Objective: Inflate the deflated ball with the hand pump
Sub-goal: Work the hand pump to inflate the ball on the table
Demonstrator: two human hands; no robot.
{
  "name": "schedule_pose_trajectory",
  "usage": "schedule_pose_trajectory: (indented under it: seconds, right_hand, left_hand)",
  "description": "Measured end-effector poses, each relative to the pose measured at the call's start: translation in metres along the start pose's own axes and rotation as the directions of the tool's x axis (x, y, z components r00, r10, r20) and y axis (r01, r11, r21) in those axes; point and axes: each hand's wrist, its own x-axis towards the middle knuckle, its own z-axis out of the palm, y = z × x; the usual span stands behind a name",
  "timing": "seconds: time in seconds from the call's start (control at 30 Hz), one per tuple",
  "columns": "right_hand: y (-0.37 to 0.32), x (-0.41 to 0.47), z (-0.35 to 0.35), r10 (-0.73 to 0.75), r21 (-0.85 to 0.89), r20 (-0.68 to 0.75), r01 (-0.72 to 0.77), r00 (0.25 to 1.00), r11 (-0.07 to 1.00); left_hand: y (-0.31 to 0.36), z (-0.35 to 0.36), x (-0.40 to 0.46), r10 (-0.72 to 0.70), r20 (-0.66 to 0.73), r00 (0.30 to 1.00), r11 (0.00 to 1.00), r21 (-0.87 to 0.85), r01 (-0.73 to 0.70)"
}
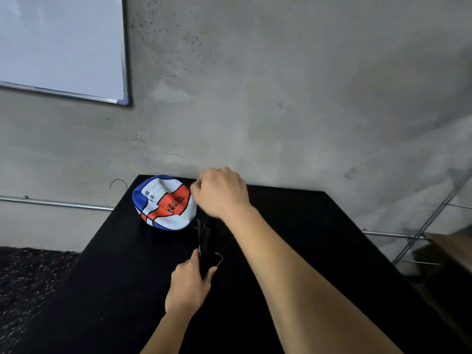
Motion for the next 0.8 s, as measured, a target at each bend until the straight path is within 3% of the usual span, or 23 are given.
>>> schedule_pose_trajectory:
  seconds: [0.23, 0.57, 0.8]
  right_hand:
    - [0.007, -0.027, 0.058, 0.043, 0.056, 0.062, -0.047, 0.997, 0.997]
    - [0.010, -0.018, 0.042, -0.021, 0.020, 0.195, 0.018, 0.981, 1.000]
    - [0.006, 0.000, 0.001, -0.040, 0.074, 0.013, 0.039, 0.999, 0.996]
  left_hand:
    - [0.000, -0.001, 0.001, 0.033, -0.001, 0.999, 0.999, 0.010, -0.033]
    - [0.001, 0.001, 0.005, 0.009, 0.040, 0.999, 0.998, 0.065, -0.011]
    - [-0.004, 0.008, 0.012, -0.005, 0.011, 1.000, 0.996, 0.084, 0.004]
